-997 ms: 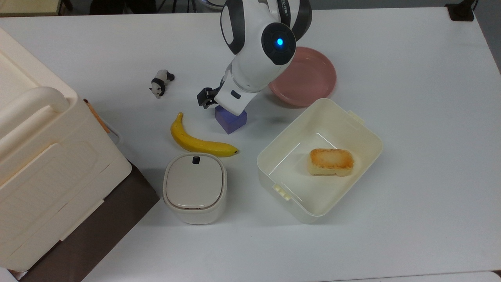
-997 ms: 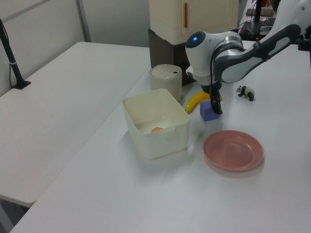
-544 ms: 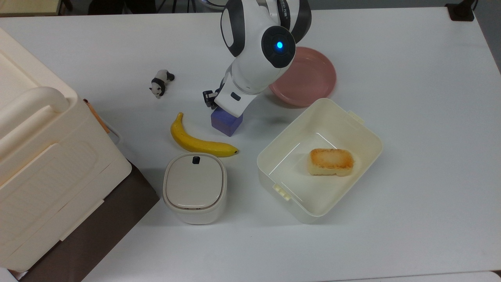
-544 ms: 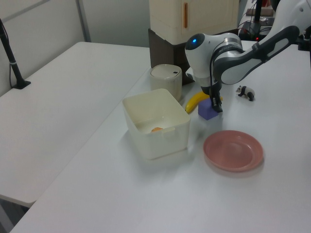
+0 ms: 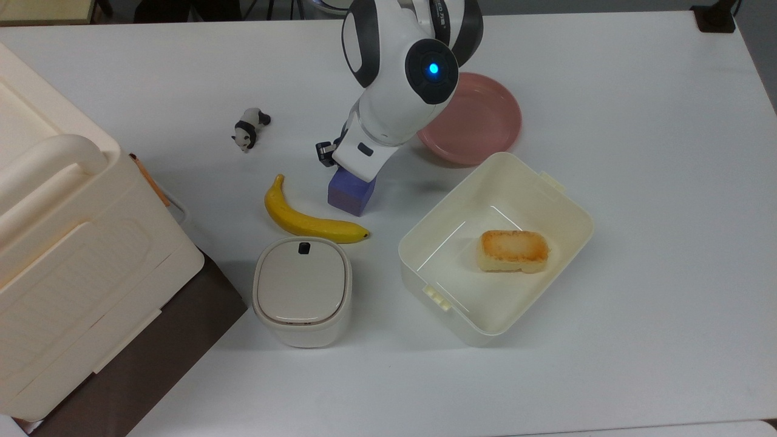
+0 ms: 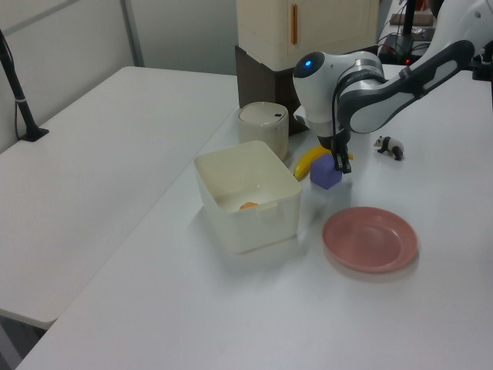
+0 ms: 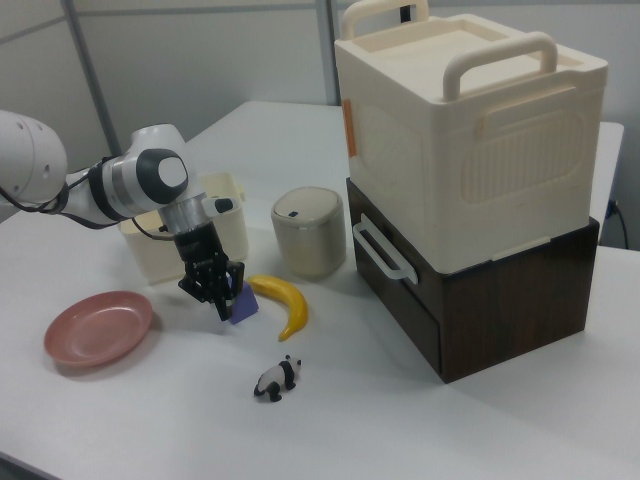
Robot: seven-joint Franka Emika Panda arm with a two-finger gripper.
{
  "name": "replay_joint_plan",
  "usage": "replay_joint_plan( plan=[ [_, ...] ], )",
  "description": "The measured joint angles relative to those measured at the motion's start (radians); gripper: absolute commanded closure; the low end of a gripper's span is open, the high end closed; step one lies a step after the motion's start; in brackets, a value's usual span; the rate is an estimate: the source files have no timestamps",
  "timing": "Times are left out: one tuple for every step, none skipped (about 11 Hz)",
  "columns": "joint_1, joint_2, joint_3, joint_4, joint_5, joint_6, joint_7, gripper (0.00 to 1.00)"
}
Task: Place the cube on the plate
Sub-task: 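Close the gripper on the purple cube, then lift the purple cube and carry it over the pink plate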
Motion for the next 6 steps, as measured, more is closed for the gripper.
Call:
replay_joint_plan(
  plan=[
    [0.0, 0.0, 0.0, 0.001, 0.0, 0.0, 0.0, 1.0],
    [0.0, 0.0, 0.0, 0.003, 0.002, 0.0, 0.0, 1.0],
    [0.0, 0.0, 0.0, 0.008, 0.003, 0.0, 0.004, 1.0],
    [0.0, -0.001, 0.0, 0.013, 0.003, 0.0, 0.008, 1.0],
    [0.0, -0.004, 0.0, 0.019, 0.004, 0.0, 0.01, 1.0],
    [0.0, -0.011, 0.0, 0.023, 0.004, 0.0, 0.014, 1.0]
  ],
)
